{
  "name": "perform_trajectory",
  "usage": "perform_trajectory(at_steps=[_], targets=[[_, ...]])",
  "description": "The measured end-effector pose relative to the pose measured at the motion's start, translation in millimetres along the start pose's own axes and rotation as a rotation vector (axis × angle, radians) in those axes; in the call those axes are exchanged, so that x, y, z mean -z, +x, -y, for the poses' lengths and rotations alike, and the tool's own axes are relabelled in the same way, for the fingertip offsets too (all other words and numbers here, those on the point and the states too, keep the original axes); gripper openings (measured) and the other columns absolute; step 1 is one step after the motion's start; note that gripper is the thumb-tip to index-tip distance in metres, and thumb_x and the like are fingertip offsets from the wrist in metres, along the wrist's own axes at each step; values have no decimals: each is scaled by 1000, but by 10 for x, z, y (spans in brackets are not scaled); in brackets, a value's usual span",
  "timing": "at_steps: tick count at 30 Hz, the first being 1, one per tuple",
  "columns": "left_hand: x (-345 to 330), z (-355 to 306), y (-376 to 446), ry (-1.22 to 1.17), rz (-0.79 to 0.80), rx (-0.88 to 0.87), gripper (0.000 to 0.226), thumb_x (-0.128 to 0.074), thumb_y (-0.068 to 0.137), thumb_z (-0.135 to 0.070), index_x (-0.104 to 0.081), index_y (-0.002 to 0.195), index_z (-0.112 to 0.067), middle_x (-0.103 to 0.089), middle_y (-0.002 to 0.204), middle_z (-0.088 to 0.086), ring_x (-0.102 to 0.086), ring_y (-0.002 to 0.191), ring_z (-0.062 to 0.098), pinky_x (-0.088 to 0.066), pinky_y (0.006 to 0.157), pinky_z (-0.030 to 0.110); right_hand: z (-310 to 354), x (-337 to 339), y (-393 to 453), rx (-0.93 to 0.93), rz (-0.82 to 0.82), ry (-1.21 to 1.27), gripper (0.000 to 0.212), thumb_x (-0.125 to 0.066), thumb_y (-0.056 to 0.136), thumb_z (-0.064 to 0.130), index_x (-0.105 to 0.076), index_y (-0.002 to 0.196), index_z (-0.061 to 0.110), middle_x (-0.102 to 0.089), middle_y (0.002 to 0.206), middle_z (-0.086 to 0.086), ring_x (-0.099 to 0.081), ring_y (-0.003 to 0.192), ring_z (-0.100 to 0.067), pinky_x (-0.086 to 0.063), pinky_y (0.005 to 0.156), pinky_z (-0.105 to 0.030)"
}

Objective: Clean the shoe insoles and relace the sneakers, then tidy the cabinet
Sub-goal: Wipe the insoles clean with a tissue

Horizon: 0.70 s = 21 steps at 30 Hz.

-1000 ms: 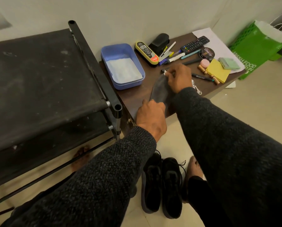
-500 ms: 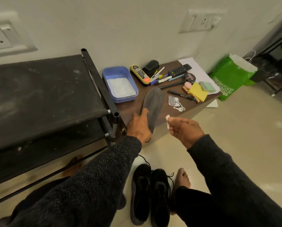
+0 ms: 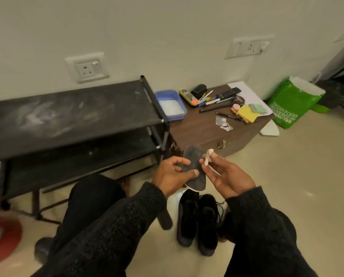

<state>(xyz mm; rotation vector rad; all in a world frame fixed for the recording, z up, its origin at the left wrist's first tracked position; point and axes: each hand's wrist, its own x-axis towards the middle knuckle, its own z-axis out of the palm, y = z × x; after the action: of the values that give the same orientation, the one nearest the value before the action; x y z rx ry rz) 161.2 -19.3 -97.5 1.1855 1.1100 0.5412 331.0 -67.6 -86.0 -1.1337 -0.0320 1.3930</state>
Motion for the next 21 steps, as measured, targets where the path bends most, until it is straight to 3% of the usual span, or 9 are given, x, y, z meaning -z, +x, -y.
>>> perform_trajectory(at_steps=[3, 8, 10, 13, 15, 18, 21], targets=[[80, 246, -513, -76, -101, 64, 32, -85, 80, -25, -69, 105, -15, -76, 88, 4, -73, 72, 10, -55, 59, 24, -317, 6, -191, -59, 50, 0, 17, -65, 92, 6, -68, 106, -3, -71, 104, -20, -70, 100, -28, -60, 84, -30], [238, 953, -861, -129, -214, 247, 27, -81, 83, -33, -73, 105, -18, -77, 86, 1, -71, 69, 11, -59, 66, 26, -914, 94, -204, -210, -31, -10, 24, -65, 90, -1, -65, 113, -8, -70, 109, -24, -75, 91, -28, -62, 71, -29], [287, 1252, -826, -139, -264, 333, 21, -76, 88, -27, -71, 107, -20, -75, 93, 2, -70, 74, 10, -59, 65, 25, -1110, 133, -130, -237, -70, -55, 18, -61, 90, -8, -64, 108, -8, -66, 117, -27, -73, 95, -32, -62, 70, -30], [318, 1720, -620, -144, -397, 472, 23, -69, 92, -13, -68, 112, -26, -68, 114, 5, -67, 97, 20, -59, 69, 28, -1314, 94, -4, -294, -86, -215, 15, -50, 93, -14, -62, 100, -6, -61, 121, -29, -65, 111, -40, -63, 72, -33], [293, 1952, -449, -177, -475, 526, 27, -63, 93, -4, -67, 104, -28, -63, 117, 4, -64, 101, 23, -58, 68, 30, -1408, 70, 66, -326, -104, -263, 17, -49, 92, -17, -61, 98, -8, -60, 121, -27, -63, 114, -42, -63, 67, -33], [230, 2284, -130, -195, -578, 545, 25, -61, 93, 3, -69, 98, -20, -62, 107, 2, -62, 88, 19, -59, 81, 39, -1597, 102, 254, -382, -160, -268, 18, -56, 88, -17, -63, 103, -9, -61, 123, -27, -64, 112, -41, -62, 77, -36], [193, 2591, 127, -260, -694, 546, 17, -64, 89, 8, -71, 90, -6, -69, 109, 12, -66, 100, 30, -57, 81, 36, -1765, 151, 435, -437, -128, -270, 26, -62, 87, -13, -63, 112, -8, -63, 125, -27, -67, 111, -38, -59, 89, -38]])
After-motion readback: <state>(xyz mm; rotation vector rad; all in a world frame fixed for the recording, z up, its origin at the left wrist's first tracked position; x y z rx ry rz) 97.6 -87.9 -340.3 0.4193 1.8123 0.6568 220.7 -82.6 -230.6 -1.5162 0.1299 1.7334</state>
